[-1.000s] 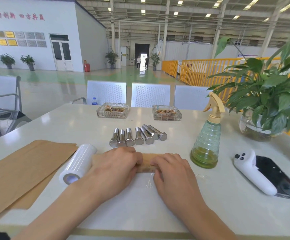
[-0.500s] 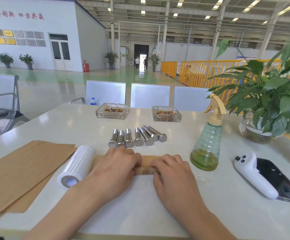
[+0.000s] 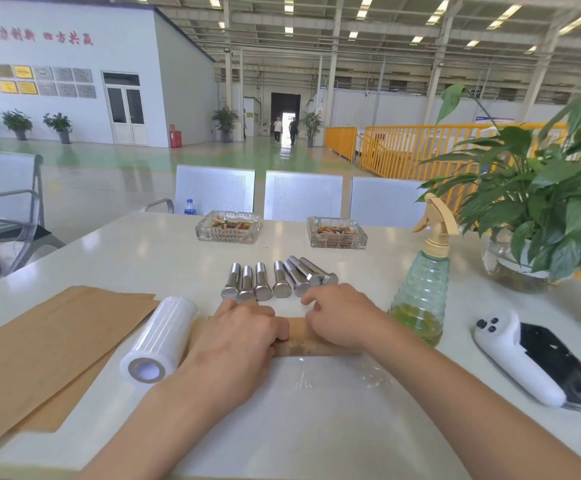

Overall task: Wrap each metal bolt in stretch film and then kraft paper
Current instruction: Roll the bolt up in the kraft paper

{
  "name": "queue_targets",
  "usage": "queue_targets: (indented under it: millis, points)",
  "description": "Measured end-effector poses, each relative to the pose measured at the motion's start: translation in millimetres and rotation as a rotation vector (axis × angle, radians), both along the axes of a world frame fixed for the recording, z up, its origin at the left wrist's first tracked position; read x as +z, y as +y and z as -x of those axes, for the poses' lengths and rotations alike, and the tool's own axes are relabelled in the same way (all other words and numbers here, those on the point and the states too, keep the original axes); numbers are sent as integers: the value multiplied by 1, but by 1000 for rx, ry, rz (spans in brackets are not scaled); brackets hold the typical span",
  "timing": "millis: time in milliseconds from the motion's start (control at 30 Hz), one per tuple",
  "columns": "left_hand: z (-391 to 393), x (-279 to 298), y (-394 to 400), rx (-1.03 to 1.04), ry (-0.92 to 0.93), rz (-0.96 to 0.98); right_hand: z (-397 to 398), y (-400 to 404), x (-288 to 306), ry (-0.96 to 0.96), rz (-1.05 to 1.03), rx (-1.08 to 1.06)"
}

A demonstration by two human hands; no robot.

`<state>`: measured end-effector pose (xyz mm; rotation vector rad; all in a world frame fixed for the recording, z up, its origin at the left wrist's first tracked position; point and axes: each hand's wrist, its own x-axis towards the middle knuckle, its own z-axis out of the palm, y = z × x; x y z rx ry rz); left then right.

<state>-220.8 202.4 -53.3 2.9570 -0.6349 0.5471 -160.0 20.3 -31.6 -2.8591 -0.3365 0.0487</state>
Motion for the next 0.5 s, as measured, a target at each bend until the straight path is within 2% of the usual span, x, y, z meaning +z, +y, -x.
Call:
queue_targets:
  millis: [67, 133, 300, 500]
  points:
    - [0, -1, 1, -4, -6, 4, -8, 8, 8, 70, 113, 19]
    - [1, -1, 0, -1, -10, 7, -14, 14, 14, 98, 135, 17]
    - [3, 2, 0, -5, -7, 4, -18, 19, 26, 115, 99, 64]
    - [3, 0, 0, 7, -34, 3, -14, 8, 22, 50, -93, 112]
